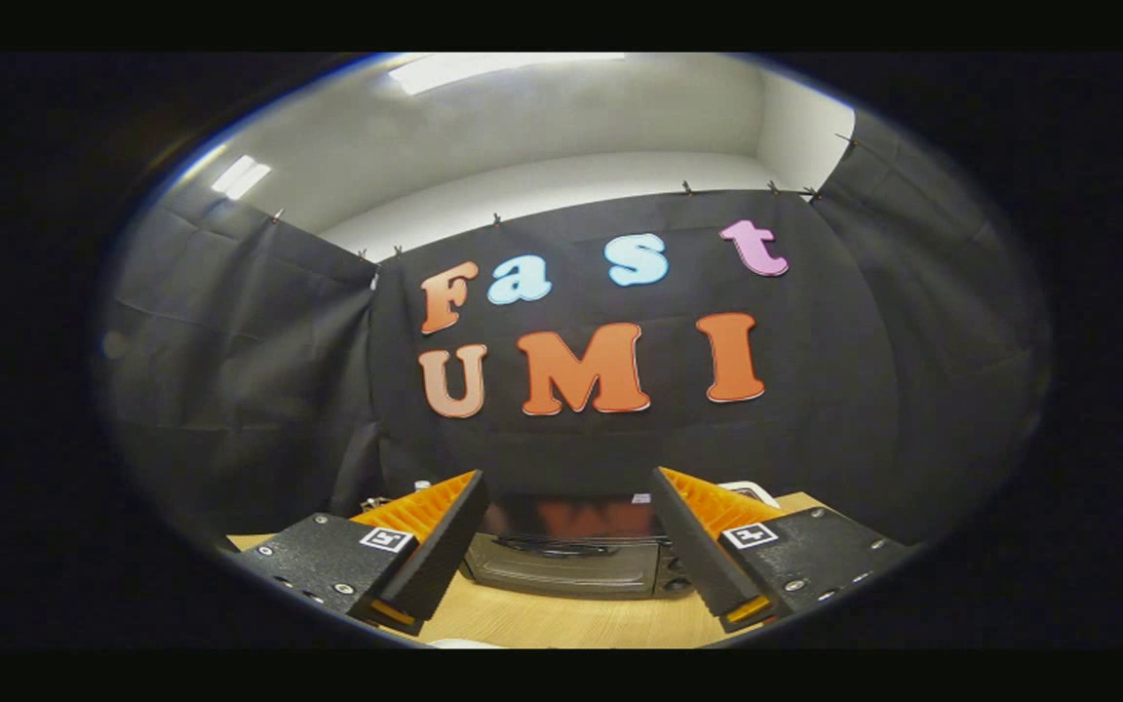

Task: Open the toaster oven, put the food inside, and close the toaster oven door.

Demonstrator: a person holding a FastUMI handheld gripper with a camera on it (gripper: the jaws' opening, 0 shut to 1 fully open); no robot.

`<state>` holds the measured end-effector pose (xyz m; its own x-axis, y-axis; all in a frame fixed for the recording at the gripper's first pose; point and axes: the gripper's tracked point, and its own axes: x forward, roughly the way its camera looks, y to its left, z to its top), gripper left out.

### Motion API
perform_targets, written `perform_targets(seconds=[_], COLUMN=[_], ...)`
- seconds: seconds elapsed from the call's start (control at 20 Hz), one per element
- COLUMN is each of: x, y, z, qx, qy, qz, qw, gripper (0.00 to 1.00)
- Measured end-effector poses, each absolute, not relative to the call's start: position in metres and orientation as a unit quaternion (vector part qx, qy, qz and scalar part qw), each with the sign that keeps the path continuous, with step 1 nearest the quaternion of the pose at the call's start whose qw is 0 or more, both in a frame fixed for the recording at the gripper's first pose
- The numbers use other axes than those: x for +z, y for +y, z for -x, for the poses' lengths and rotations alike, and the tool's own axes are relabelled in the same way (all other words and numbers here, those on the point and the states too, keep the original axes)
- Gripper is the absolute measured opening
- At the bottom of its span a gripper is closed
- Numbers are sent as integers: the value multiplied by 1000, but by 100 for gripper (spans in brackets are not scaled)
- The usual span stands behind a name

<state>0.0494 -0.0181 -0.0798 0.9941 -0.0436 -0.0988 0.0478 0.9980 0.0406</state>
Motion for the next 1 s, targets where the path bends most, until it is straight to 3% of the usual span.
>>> perform_targets(seconds=[0.45,1.0], x=[-176,-239], y=[0,12], z=[-105,-147], qx=[-14,-35], qy=[136,170], qz=[-45,-10], qw=[990,985], gripper=[99,99])
